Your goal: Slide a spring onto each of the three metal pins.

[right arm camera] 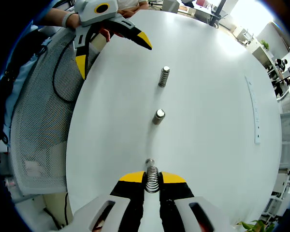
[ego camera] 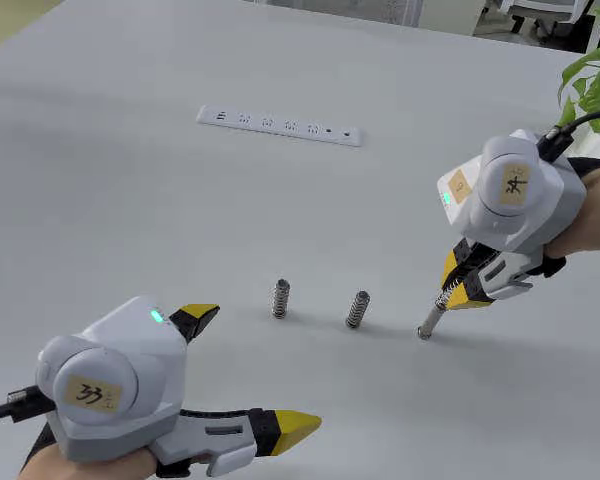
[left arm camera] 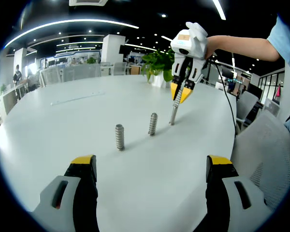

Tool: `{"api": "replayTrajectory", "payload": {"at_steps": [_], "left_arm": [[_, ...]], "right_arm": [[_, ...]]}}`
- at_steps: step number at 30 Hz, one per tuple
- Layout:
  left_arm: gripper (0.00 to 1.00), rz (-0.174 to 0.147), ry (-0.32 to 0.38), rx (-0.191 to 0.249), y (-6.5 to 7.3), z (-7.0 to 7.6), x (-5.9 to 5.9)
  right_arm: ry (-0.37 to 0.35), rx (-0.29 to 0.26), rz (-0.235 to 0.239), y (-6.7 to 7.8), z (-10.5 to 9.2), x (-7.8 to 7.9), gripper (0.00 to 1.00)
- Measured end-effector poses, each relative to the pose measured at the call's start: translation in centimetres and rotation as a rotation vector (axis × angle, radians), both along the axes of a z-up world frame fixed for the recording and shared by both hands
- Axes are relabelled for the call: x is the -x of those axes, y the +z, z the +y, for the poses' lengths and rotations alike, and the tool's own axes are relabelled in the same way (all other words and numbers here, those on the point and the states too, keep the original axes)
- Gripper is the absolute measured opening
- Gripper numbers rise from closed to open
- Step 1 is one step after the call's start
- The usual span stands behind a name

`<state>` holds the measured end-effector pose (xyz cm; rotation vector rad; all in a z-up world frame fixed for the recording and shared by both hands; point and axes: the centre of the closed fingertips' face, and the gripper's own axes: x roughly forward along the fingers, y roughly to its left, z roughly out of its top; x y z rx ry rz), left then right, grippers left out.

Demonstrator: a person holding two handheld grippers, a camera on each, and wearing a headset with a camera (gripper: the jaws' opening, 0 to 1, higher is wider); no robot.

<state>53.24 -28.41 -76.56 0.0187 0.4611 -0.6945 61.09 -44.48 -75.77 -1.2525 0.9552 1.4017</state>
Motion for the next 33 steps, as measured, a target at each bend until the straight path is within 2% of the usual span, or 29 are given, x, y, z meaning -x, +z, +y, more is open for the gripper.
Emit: {"api": "replayTrajectory", "payload": {"at_steps": [6,19,25,33], "left_arm": [[0.92,0.001,0.001,0.001,0.0,0.0,0.0],[0.91,0.007,0.0,0.005,0.0,-0.1,0.1],[0.9,0.009,0.0,0.007,0.0,-0.1,0.1],[0.89,0.014,0.001,0.009,-0.1,0.0,0.2]], "right_arm": [[0.006,0.002,0.002,0.1,0.0,0.5,0.07],[0.006,0.008,0.0,0.0,-0.1,0.2,0.07],[0.01,0.017,0.004,-0.6,-0.2,-0.2,0.07],[0.014,0.045,0.014,-1.9,-0.1,0.2,0.07]]}}
